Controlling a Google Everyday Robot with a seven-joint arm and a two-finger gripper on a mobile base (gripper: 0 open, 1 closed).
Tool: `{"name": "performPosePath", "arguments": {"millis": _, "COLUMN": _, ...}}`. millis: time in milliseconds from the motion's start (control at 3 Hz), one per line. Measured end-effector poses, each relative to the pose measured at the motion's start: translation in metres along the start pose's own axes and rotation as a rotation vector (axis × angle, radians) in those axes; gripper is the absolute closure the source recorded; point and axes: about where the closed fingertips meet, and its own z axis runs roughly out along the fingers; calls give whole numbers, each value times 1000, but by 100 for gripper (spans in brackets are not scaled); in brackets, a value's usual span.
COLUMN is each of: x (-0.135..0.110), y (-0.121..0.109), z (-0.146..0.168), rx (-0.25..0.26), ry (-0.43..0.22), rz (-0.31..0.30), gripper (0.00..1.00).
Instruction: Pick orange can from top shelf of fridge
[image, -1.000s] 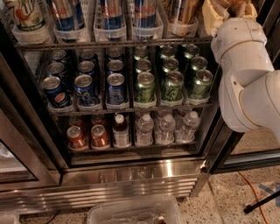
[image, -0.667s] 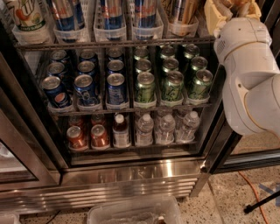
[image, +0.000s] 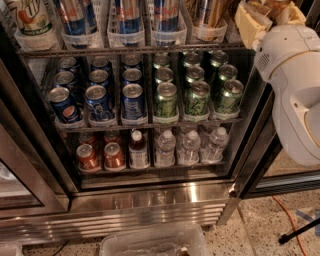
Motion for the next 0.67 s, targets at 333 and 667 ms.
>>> {"name": "performPosePath", "arguments": {"millis": 333, "x": -3, "y": 5, "z": -9, "rx": -80, "ry": 49, "rz": -35, "gripper": 100}}
{"name": "performPosePath", "arguments": {"millis": 667, "x": -18, "y": 54, "z": -7, "rx": -223, "ry": 90, "rz": 23, "gripper": 100}}
